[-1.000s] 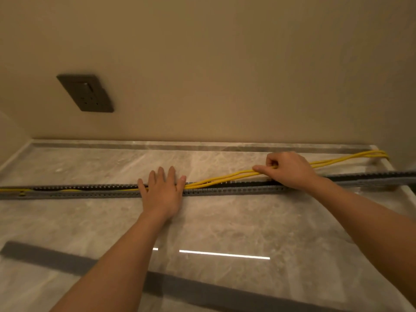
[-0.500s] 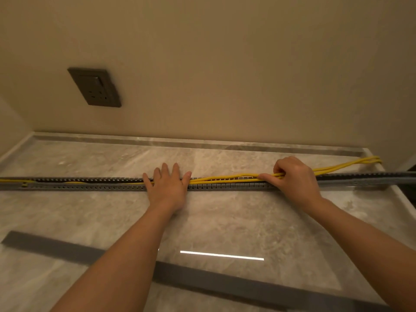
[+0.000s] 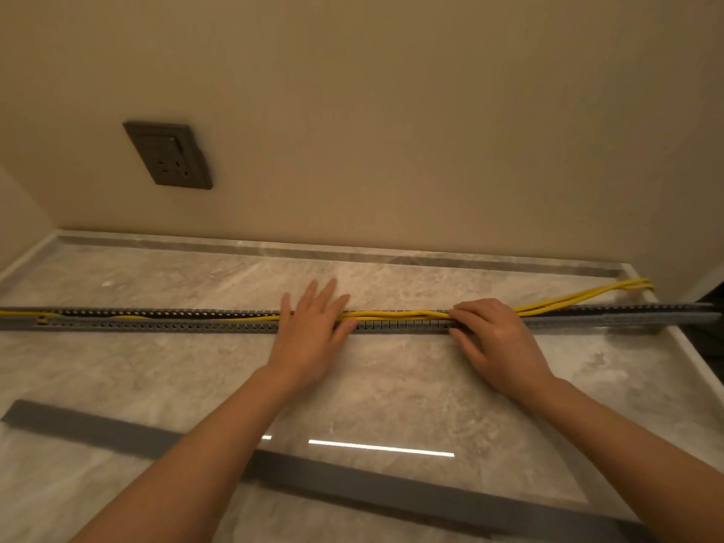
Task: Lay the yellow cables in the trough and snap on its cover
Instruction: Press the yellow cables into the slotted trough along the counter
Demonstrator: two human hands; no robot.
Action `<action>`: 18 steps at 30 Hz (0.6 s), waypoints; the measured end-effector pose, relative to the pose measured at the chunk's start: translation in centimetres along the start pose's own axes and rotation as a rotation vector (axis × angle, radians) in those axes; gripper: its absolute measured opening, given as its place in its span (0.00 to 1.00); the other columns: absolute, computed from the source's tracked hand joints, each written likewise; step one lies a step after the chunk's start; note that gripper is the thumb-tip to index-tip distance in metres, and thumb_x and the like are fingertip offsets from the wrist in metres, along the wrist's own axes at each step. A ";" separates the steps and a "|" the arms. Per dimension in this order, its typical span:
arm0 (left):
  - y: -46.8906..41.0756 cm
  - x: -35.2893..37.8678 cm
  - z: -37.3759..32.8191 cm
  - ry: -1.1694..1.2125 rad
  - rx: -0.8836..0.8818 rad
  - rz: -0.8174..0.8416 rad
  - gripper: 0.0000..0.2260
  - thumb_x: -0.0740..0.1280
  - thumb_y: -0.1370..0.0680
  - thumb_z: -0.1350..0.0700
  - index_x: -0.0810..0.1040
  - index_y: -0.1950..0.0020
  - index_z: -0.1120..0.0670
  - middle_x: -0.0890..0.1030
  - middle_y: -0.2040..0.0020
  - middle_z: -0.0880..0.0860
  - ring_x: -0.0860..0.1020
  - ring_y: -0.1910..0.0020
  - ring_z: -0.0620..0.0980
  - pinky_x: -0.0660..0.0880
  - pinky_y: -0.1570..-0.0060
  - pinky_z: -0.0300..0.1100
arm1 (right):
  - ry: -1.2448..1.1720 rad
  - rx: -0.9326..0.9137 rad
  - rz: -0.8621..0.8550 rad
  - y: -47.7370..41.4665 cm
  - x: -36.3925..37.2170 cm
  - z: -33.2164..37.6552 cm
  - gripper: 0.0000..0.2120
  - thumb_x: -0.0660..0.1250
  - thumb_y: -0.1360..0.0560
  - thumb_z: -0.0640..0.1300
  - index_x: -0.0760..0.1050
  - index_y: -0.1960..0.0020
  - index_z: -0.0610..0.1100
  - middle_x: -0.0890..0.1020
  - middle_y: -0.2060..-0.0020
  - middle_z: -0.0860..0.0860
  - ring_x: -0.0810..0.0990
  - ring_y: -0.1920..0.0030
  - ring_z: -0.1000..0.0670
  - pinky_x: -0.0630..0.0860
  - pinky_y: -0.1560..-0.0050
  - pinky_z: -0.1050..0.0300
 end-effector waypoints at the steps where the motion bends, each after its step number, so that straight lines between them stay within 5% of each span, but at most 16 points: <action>1: 0.4 0.1 -1.4 0.005 0.069 0.013 0.23 0.51 0.20 0.42 0.60 0.27 0.47 0.54 0.23 0.47 0.48 0.24 0.48 0.41 0.28 0.54 | -0.001 0.005 0.027 0.2 0.3 0.2 0.15 0.72 0.31 0.38 0.79 0.44 0.37 0.83 0.49 0.41 0.81 0.49 0.41 0.75 0.46 0.48; 6: 1.5 -0.1 -5.9 -0.081 0.169 -0.095 0.21 0.57 0.21 0.45 0.68 0.31 0.52 0.65 0.29 0.52 0.60 0.30 0.51 0.52 0.28 0.49 | -0.028 0.024 0.175 0.8 1.9 1.5 0.23 0.65 0.24 0.45 0.68 0.31 0.42 0.71 0.32 0.45 0.68 0.31 0.46 0.59 0.31 0.52; 10: 1.8 0.3 -6.9 -0.140 0.171 -0.119 0.19 0.56 0.21 0.46 0.68 0.33 0.52 0.71 0.38 0.50 0.67 0.38 0.50 0.55 0.29 0.49 | 0.026 0.044 0.253 1.2 3.1 1.7 0.26 0.57 0.21 0.53 0.57 0.26 0.46 0.62 0.27 0.50 0.57 0.26 0.52 0.45 0.29 0.61; 18: 1.9 1.0 -6.5 -0.103 0.101 -0.117 0.18 0.56 0.21 0.47 0.68 0.33 0.51 0.72 0.37 0.49 0.68 0.37 0.50 0.58 0.30 0.48 | 0.065 0.049 0.304 1.4 3.7 1.9 0.28 0.53 0.21 0.56 0.51 0.25 0.46 0.56 0.25 0.51 0.50 0.25 0.53 0.40 0.28 0.61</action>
Point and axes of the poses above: each hand's wrist, its own y-axis away from the middle knuckle, its own x-axis out of the palm, z = x × y, the point moved 7 cm from there along -y, towards the middle knuckle
